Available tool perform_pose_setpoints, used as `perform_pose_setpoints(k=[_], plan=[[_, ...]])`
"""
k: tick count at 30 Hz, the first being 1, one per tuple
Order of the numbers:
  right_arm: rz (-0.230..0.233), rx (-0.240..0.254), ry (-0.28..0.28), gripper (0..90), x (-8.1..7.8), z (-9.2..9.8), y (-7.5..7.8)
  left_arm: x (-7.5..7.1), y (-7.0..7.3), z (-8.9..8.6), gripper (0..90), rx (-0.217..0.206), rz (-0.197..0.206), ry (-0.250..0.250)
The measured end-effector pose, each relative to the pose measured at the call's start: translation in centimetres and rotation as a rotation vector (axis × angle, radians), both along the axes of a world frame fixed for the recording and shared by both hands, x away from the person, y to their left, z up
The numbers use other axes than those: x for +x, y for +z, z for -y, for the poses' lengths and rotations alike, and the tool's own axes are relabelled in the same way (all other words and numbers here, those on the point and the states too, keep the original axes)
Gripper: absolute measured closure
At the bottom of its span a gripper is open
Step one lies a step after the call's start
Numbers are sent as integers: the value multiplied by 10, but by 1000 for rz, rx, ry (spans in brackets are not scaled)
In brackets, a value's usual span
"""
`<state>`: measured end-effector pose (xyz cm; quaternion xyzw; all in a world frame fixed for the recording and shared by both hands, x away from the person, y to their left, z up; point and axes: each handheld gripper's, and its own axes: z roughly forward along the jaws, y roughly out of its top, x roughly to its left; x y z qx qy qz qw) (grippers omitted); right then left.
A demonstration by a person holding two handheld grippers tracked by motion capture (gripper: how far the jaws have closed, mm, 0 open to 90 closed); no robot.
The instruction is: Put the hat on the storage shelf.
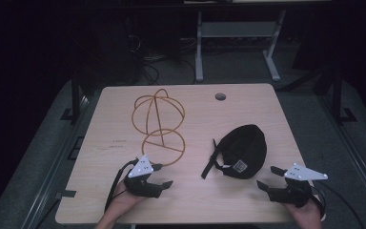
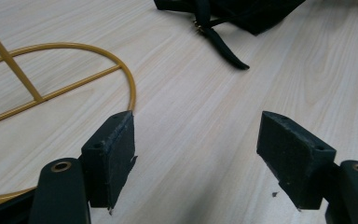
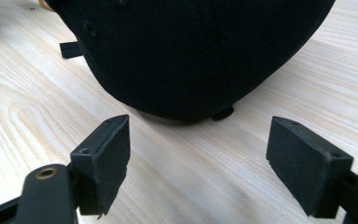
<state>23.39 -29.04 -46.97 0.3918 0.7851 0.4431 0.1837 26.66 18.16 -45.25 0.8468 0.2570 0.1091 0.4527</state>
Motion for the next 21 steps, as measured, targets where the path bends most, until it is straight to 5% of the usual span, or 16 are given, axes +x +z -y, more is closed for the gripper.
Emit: perform_pose_setpoints(k=[21], plan=[[1,4,8,212,-1,2,0,2,0,2,275,-14,-30,-13]])
